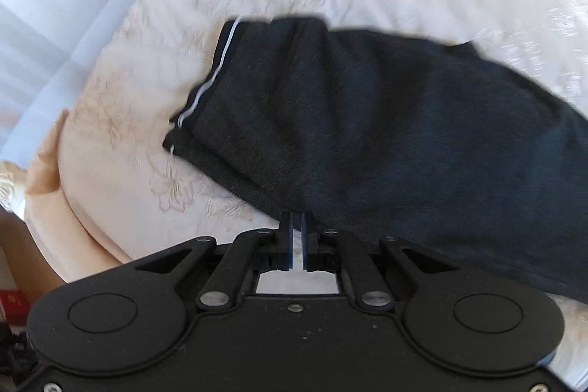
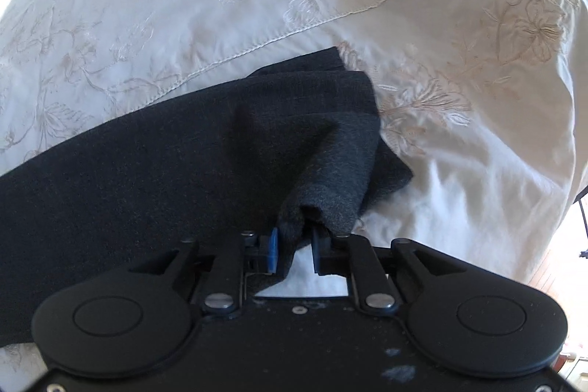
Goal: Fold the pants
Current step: 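Lower the hem onto the waistband and open the right tool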
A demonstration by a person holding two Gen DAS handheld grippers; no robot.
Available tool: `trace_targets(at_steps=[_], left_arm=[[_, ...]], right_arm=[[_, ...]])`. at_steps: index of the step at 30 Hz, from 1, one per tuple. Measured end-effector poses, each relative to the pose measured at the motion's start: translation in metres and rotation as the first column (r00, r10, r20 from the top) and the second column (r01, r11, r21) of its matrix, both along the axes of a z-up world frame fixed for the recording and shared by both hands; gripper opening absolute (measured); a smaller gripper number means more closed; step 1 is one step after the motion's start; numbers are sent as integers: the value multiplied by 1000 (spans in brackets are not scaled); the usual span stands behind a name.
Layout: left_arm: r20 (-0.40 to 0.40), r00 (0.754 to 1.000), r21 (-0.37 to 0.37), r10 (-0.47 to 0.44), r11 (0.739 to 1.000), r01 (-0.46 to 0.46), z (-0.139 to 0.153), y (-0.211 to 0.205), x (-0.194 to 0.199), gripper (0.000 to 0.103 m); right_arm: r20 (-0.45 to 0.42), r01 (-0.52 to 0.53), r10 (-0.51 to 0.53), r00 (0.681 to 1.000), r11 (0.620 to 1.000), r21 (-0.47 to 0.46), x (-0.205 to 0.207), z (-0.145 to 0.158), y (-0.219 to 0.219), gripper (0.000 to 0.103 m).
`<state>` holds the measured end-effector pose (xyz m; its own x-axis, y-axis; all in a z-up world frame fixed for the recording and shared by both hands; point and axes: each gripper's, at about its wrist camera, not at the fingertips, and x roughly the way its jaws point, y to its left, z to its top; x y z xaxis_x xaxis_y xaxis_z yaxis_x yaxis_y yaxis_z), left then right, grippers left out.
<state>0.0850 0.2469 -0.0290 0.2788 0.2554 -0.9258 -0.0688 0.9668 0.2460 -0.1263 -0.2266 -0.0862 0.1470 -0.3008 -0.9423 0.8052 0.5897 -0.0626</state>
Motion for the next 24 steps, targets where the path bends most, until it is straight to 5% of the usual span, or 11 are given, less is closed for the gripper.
trace_targets(at_steps=[4, 8, 18, 24], left_arm=[[91, 985, -3, -147, 989, 147, 22, -51, -11, 11], [152, 942, -61, -300, 948, 312, 26, -121, -19, 15], [91, 851, -172, -518, 833, 525, -22, -268, -47, 15], [53, 827, -197, -560, 806, 559, -36, -307, -71, 15]], right_arm=[[64, 11, -12, 998, 1000, 16, -18, 16, -13, 17], [116, 14, -18, 993, 999, 39, -31, 23, -23, 17], [166, 24, -15, 986, 998, -49, -49, 34, -49, 19], [182, -21, 30, 983, 999, -50, -53, 41, -94, 26]])
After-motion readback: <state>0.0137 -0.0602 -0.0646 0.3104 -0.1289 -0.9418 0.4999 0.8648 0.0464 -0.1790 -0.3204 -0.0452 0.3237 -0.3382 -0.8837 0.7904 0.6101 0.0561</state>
